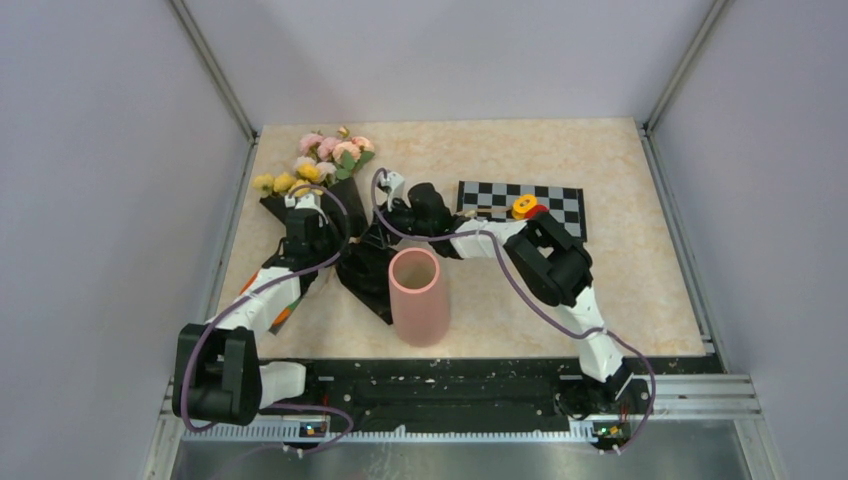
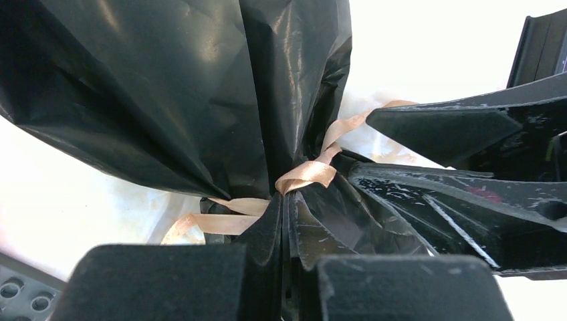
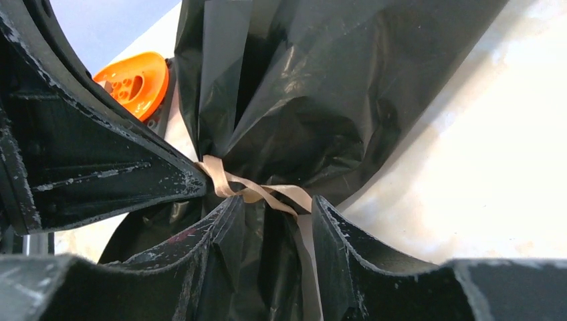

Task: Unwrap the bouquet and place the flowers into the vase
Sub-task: Untie the ribbon from the wrapping paper.

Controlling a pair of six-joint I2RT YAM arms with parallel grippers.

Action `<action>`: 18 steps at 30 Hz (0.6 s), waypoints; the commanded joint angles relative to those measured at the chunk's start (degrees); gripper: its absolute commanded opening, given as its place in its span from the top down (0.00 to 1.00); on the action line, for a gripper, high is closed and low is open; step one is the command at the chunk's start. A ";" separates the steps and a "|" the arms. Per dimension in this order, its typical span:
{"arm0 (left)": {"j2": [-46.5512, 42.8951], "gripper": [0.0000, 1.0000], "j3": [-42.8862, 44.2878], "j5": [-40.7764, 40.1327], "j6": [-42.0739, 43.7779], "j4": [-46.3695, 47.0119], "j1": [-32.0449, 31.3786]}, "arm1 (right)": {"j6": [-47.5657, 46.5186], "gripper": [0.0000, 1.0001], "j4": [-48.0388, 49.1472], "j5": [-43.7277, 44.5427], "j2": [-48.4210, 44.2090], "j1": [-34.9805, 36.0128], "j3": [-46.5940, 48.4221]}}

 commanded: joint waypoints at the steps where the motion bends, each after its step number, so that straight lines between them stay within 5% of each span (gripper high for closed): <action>1: -0.63 1.00 0.84 0.83 -0.41 -0.14 0.32 | -2.30 0.58 0.21 -0.37 1.86 1.00 2.82; 18: 0.42 1.00 2.13 1.73 -0.32 -0.68 0.50 | -3.60 0.60 -1.09 -0.14 4.43 2.00 5.50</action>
